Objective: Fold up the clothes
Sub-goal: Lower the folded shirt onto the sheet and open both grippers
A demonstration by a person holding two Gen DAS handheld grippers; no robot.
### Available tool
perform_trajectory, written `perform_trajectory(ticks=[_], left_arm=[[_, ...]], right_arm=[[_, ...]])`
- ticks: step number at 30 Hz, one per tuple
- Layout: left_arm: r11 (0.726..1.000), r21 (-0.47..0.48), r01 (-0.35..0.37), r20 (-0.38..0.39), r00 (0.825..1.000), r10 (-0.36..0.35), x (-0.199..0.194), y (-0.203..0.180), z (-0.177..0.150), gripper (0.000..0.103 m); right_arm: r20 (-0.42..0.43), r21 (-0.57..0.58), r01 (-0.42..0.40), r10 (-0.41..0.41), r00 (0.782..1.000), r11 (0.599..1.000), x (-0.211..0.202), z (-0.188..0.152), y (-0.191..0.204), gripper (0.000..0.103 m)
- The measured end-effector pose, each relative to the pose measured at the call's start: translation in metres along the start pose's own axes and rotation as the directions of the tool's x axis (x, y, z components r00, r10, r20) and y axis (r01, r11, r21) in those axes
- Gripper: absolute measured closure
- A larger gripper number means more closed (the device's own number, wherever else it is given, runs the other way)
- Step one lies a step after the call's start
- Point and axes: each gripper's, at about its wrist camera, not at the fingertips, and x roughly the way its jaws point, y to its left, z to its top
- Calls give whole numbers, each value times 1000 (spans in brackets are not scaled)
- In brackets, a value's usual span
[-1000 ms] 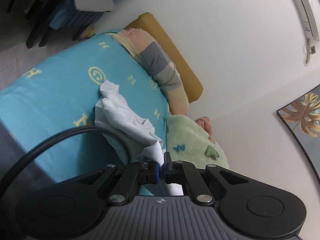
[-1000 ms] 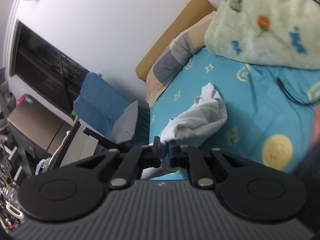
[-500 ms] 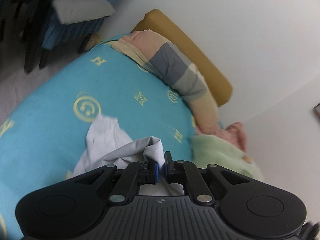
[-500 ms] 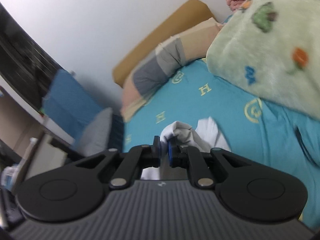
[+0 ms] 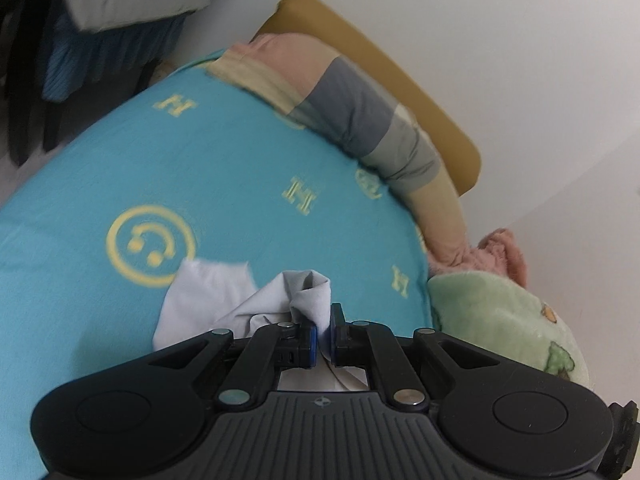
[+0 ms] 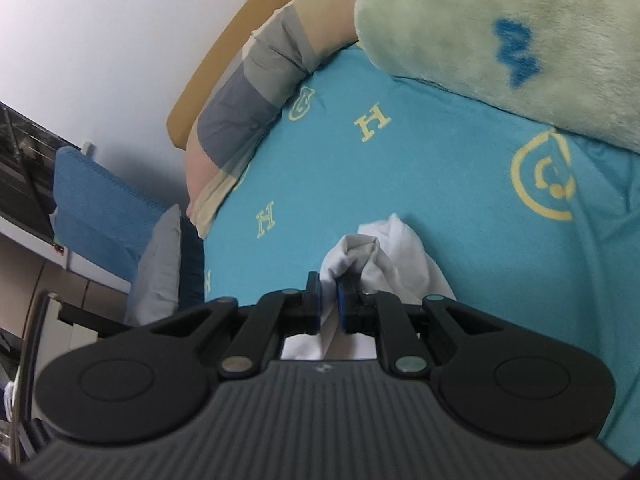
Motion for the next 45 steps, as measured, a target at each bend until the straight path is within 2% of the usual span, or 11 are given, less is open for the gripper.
perform_trajectory(ticks=[4,5,6,7,8,9,15,18,23,30,45], left_arm=[[999,46,17,-18,1000,-16,11,1,1,95],[998,56,21,-30,999,-19,13,1,0,88],[997,69,30,-44,999,-27,13,0,0,75],[995,86,47,-61,997,-42,13,-1,0,66],[992,105,65,-73,996,-57,12,-4,-1,45],[988,132,74,-69,996,-65,7,-7,-2,28],[954,298,22,-19,1000,-17,-15,-22,-18,16],[937,343,-60,-15,997,70,-2,-19,-25,16],[911,378,-165,-39,980,194,36,-9,-31,20],[887,421,-189,-74,968,241,47,-3,-37,21],[890,426,-164,-43,979,201,-63,-31,-90,20]], right_arm=[[-19,29,-32,32,999,999,4,9,-7,87],[-29,23,-29,30,999,999,5,11,-8,75],[-38,18,-28,29,999,999,6,12,-8,65],[-45,18,-36,37,998,999,7,12,-7,36],[-49,17,-52,53,997,999,5,11,-5,20],[-51,14,-69,70,996,998,3,10,-2,18],[-19,-247,-113,112,994,962,-23,-10,33,20],[10,-435,-24,31,999,900,-17,-22,43,40],[-10,-534,91,-113,994,841,39,-35,25,63],[-5,-589,115,-145,989,800,34,-51,20,63],[-59,-605,155,-239,969,781,-45,-85,28,62]])
